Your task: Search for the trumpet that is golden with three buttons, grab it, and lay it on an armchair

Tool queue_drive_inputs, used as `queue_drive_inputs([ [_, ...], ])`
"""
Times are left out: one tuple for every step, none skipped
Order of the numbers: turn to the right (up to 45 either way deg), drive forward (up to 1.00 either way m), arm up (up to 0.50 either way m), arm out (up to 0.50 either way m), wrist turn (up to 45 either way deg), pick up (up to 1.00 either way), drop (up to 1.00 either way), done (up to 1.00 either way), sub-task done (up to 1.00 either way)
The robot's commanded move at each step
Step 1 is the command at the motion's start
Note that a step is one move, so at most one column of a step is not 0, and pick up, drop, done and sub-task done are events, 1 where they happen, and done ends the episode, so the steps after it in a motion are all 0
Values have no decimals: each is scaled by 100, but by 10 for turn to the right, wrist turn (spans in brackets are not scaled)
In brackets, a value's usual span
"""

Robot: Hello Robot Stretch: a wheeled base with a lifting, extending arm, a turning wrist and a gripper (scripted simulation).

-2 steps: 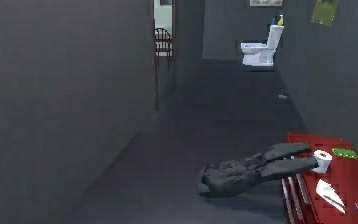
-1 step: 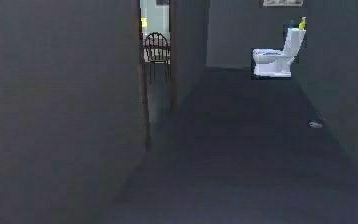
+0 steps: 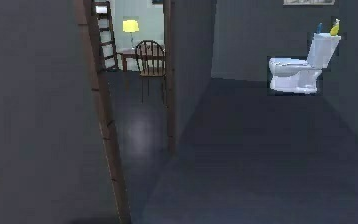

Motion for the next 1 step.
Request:
queue_drive_inputs([
  [60,0,0,0,0,0,0,0,0],
])
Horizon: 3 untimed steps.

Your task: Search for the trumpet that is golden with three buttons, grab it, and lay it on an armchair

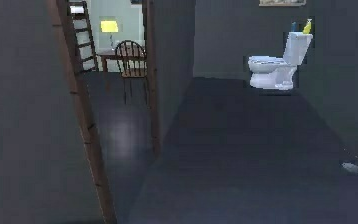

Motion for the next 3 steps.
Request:
queue_drive_inputs([
  [0,95,0,0,0,0,0,0,0],
  [-360,0,0,0,0,0,0,0,0],
  [0,70,0,0,0,0,0,0,0],
])
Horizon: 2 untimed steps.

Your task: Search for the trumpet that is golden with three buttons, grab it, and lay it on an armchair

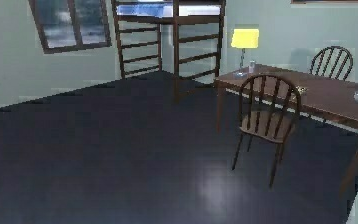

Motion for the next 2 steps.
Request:
queue_drive_inputs([
  [-180,0,0,0,0,0,0,0,0],
  [0,35,0,0,0,0,0,0,0],
])
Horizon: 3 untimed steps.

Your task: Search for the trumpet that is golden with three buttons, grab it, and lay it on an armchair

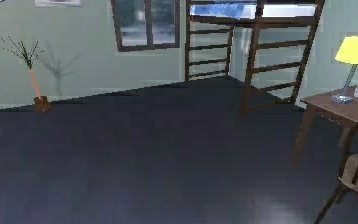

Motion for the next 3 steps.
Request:
queue_drive_inputs([
  [450,0,0,0,0,0,0,0,0],
  [180,0,0,0,0,0,0,0,0],
  [0,90,0,0,0,0,0,0,0],
])
